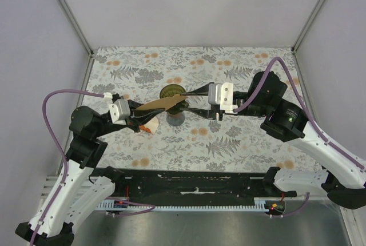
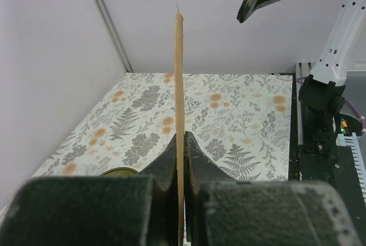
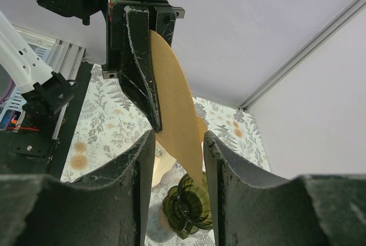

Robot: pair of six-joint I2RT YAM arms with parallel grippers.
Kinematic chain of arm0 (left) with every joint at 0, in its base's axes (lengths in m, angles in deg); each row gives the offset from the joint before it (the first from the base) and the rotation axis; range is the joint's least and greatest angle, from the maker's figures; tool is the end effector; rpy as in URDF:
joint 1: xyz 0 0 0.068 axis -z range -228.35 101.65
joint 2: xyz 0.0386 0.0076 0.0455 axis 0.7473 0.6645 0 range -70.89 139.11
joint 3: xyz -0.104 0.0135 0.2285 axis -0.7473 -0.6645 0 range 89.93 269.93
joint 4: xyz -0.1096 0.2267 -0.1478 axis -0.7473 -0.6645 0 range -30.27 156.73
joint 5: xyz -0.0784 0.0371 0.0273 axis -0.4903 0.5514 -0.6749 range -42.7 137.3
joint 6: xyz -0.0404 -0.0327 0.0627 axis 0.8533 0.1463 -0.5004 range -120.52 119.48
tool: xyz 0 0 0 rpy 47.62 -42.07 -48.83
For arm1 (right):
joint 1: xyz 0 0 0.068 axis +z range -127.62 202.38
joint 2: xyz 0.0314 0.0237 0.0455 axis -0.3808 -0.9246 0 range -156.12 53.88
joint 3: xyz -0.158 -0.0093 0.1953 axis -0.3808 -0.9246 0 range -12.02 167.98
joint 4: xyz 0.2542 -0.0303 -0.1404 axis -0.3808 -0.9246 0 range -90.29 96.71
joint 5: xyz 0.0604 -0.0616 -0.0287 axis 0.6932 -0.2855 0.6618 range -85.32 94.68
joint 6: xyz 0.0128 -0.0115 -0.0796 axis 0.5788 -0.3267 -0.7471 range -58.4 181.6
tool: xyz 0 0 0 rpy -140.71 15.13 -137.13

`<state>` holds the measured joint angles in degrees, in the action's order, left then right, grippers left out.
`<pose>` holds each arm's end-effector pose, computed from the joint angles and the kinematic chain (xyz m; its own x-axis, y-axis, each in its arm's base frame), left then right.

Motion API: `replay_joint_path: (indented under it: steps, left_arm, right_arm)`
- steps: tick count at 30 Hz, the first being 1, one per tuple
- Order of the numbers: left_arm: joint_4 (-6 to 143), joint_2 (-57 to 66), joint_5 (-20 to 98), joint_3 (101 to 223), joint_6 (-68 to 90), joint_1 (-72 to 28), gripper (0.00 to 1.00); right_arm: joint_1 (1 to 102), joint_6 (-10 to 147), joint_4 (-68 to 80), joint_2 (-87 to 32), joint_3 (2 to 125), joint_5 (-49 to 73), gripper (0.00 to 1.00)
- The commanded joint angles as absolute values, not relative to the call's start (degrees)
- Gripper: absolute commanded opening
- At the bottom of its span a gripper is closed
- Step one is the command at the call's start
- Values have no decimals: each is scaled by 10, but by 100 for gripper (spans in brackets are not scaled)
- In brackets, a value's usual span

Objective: Place the coffee filter in the dripper

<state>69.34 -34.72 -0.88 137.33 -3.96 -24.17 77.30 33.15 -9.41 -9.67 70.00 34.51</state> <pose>0.1633 -0.1311 0.3980 0.2739 -0.0791 -0.9585 0.9185 0.3171 0.2363 0.1389 0.2587 0.4802 0.4950 -0.0141 -0.8688 -0.8641 0.0970 -0.4939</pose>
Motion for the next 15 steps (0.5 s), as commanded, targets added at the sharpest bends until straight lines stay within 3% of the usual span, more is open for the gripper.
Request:
replay_joint_path:
  steps: [1, 15]
  left_arm:
    - [698, -349, -11, 1377, -64, -244, 2]
    - [696, -349, -20, 1377, -63, -244, 2]
  right_arm:
    - [776, 323, -71, -97, 700, 360, 46]
    - [776, 302, -70, -113, 709, 373, 48]
